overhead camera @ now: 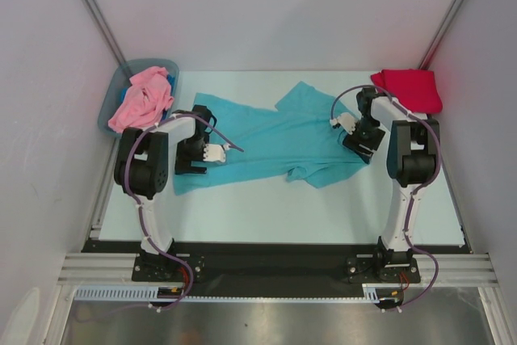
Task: Fold and stack the t-shirts
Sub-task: Flatten the tshirt out
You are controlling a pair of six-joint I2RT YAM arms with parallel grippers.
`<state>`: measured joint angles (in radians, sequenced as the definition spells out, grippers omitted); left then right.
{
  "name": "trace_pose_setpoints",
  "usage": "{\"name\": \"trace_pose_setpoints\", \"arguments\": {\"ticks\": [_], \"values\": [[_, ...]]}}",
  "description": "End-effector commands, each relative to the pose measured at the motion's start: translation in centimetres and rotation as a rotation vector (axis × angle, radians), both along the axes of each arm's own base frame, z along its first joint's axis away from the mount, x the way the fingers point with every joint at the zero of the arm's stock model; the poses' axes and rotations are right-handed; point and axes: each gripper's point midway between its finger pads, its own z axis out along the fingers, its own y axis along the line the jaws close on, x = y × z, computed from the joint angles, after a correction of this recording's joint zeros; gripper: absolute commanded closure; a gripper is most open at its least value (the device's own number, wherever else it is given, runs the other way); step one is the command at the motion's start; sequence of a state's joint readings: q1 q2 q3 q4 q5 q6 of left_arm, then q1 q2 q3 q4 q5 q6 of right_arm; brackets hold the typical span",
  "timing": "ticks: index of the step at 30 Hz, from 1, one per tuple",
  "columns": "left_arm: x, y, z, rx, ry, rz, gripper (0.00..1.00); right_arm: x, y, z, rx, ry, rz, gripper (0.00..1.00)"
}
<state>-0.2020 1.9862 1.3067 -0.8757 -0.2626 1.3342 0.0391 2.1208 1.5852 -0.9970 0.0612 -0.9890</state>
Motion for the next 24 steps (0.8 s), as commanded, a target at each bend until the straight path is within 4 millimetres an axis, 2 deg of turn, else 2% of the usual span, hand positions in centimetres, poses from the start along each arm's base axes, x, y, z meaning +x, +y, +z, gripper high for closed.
{"name": "trace_pose_setpoints", "arguments": {"ticks": [1,5,8,11,13,16,17,19,20,23,24], "values": [[1.2,3.1,-1.7,0.058,-0.010,0.011,0.00,-0.6,-4.5,-0.6,-0.112,0.013,-0.017,0.33],[2.5,3.5,-1.7,0.066,-0.081,0.017,0.00,-0.1,-4.8,-0.5,-0.125,-0.014,-0.014,0.34],[3.4,3.7,-1.5,0.067,-0.139,0.028,0.00,0.9,-5.5,-0.1,-0.167,-0.076,0.006,0.34],[4.4,3.1,-0.2,0.033,-0.195,0.043,0.00,2.2,-4.8,1.8,-0.150,-0.145,0.016,0.34],[5.6,2.8,1.7,0.004,-0.256,0.070,0.00,2.9,-3.6,4.1,-0.111,-0.197,0.021,0.33],[6.8,1.7,4.1,-0.044,-0.314,0.083,0.00,3.0,0.6,7.3,-0.036,-0.224,0.092,0.32],[6.9,1.3,5.1,-0.072,-0.337,0.092,0.00,2.8,2.7,7.9,-0.013,-0.223,0.129,0.32],[7.0,0.1,6.4,-0.100,-0.356,0.079,0.00,1.7,5.1,9.1,0.038,-0.202,0.169,0.31],[7.0,-0.6,7.2,-0.124,-0.374,0.078,0.00,0.7,7.1,9.6,0.056,-0.182,0.208,0.31],[6.4,-2.9,8.3,-0.164,-0.388,0.048,0.00,-0.3,9.7,10.0,0.088,-0.166,0.254,0.30],[6.0,-4.1,8.2,-0.178,-0.382,0.027,0.00,-0.6,11.2,10.0,0.114,-0.163,0.277,0.30]]}}
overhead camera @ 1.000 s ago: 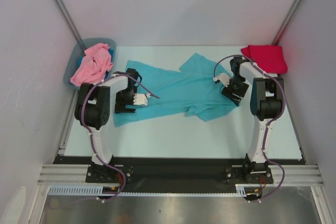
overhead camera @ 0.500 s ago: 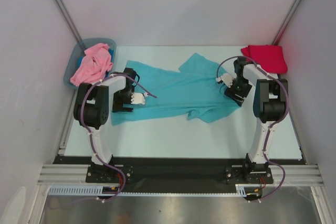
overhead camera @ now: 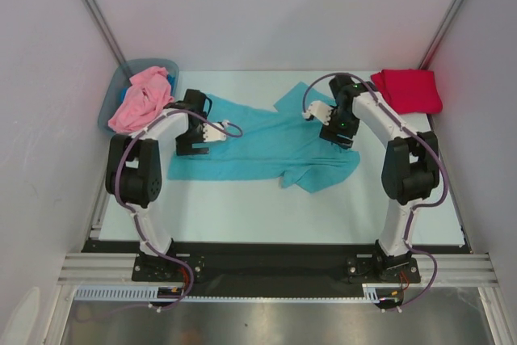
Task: Fold and stack the t-shirts
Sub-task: Flatten the tshirt out
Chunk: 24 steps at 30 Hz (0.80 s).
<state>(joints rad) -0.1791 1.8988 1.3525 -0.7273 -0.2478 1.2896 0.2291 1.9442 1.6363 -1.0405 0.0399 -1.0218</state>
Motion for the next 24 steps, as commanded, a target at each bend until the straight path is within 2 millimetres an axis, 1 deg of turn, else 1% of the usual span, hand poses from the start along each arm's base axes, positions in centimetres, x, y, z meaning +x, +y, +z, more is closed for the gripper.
{"name": "trace_pose_setpoints", "arguments": {"ticks": [1,3,4,5,6,7,8,10,11,12,14,15,16,18,19,20,21,22,24], "values": [[0.6,-4.1,3.8,-0.098,-0.104,-0.052,0.00,-1.9,3.7,2.0,0.072,0.023,0.063,0.30],[0.7,-5.6,4.0,-0.130,-0.115,-0.063,0.00,-1.4,4.6,1.2,0.084,0.014,0.050,0.31],[0.8,-5.8,3.9,-0.140,-0.117,-0.055,0.00,-1.1,4.6,0.7,0.087,0.013,0.039,0.32],[1.1,-6.2,4.1,-0.155,-0.129,-0.036,0.00,-0.2,4.8,-0.2,0.084,0.001,0.024,0.33],[1.5,-6.4,3.8,-0.164,-0.129,-0.028,0.00,0.2,4.9,-0.7,0.091,-0.003,-0.004,0.34],[1.9,-6.5,4.0,-0.172,-0.143,-0.019,0.00,0.7,5.0,-1.0,0.097,-0.014,-0.017,0.37],[2.3,-6.5,4.0,-0.178,-0.162,-0.003,0.00,1.9,5.3,-1.1,0.110,-0.047,-0.032,0.51],[3.6,-6.7,4.5,-0.193,-0.220,0.007,0.00,3.2,5.4,-2.1,0.122,-0.064,-0.087,0.72],[4.1,-6.7,4.7,-0.200,-0.243,0.020,0.00,5.1,5.5,-1.5,0.133,-0.129,-0.108,0.96],[4.7,-6.8,4.6,-0.204,-0.266,0.025,0.00,5.9,5.7,-2.3,0.143,-0.135,-0.135,1.00],[5.7,-6.8,4.9,-0.203,-0.308,0.048,0.00,7.9,5.6,-1.9,0.181,-0.184,-0.211,1.00],[6.4,-6.8,5.1,-0.206,-0.336,0.056,0.00,9.3,5.9,-1.0,0.204,-0.222,-0.231,1.00],[6.8,-6.9,4.8,-0.211,-0.345,0.073,0.00,9.9,5.6,-1.5,0.215,-0.224,-0.272,1.00],[7.9,-7.0,5.1,-0.219,-0.388,0.087,0.00,11.7,5.7,-0.9,0.245,-0.275,-0.300,1.00],[8.2,-7.0,5.0,-0.223,-0.397,0.095,0.00,12.2,5.7,-1.4,0.250,-0.277,-0.314,1.00],[8.6,-7.1,4.7,-0.227,-0.401,0.107,0.00,12.9,5.8,-1.1,0.266,-0.300,-0.330,1.00],[9.2,-7.1,4.8,-0.228,-0.425,0.114,0.00,13.4,5.3,-1.1,0.248,-0.322,-0.349,1.00],[9.5,-7.1,4.7,-0.226,-0.430,0.120,0.00,14.1,5.3,-1.5,0.250,-0.332,-0.357,1.00],[10.3,-7.2,4.5,-0.223,-0.450,0.131,0.00,14.6,4.8,-2.1,0.243,-0.337,-0.379,1.00]]}}
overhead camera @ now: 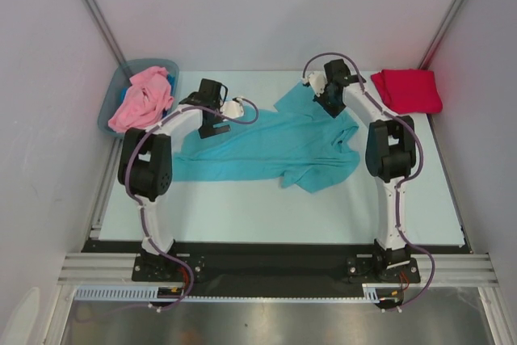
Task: Fold and stack the t-shirts
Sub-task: Flatten the tshirt out
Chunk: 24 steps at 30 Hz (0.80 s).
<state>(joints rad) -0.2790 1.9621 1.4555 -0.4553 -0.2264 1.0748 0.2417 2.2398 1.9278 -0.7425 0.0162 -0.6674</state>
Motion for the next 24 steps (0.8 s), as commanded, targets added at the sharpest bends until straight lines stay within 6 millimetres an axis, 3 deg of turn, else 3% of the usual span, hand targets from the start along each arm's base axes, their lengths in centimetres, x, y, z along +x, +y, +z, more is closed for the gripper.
{"name": "trace_pose_setpoints", "arguments": {"ticks": [1,9,15,24], "values": [[3.1,-0.2,1.6,-0.042,-0.119,0.062,0.00,2.9,-0.2,0.6,0.028,-0.083,-0.077,1.00],[5.0,-0.5,0.9,-0.056,-0.140,0.105,0.00,3.8,-1.7,-3.0,0.033,-0.037,-0.131,1.00],[5.8,-0.4,1.2,-0.048,-0.157,0.121,0.00,4.6,-2.6,-3.6,0.045,-0.039,-0.153,1.00],[7.3,-0.7,-0.3,-0.086,-0.142,0.119,0.00,5.2,-4.5,-4.0,0.046,-0.043,-0.188,1.00]]}}
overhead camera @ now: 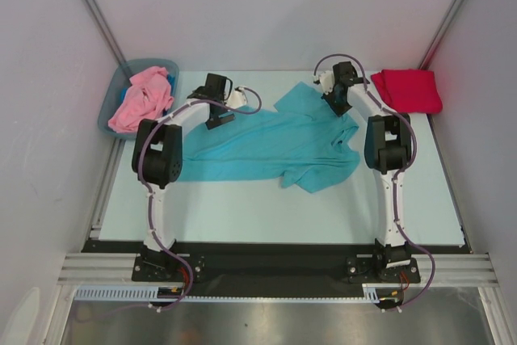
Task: Fold and stack the t-shirts
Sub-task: Flatten the tshirt out
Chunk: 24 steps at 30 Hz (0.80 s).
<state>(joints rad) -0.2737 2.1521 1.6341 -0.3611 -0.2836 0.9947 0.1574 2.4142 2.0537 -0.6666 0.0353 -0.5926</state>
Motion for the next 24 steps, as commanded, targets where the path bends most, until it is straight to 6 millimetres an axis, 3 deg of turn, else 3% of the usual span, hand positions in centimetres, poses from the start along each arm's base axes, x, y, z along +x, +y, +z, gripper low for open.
{"name": "trace_pose_setpoints", "arguments": {"ticks": [1,6,8,9,18,24], "values": [[1.9,-0.3,1.1,-0.055,-0.047,0.015,0.00,0.9,-0.7,0.2,0.019,-0.019,-0.030,1.00],[2.8,0.4,-1.7,-0.030,0.000,0.044,0.04,0.6,-0.9,0.0,0.024,-0.007,-0.033,1.00],[3.4,0.9,-1.7,-0.025,0.003,0.061,0.05,0.5,-0.9,0.0,0.026,-0.005,-0.034,1.00],[3.5,1.3,-2.9,-0.004,0.023,0.076,0.06,0.5,-0.8,0.0,0.029,-0.005,-0.038,1.00],[4.0,3.8,-4.4,0.075,0.059,0.117,0.10,-0.1,-1.4,-0.5,0.002,0.008,-0.045,1.00],[3.3,5.9,-5.0,0.112,0.093,0.150,0.10,0.3,-3.2,-1.2,-0.039,0.003,-0.074,1.00]]}}
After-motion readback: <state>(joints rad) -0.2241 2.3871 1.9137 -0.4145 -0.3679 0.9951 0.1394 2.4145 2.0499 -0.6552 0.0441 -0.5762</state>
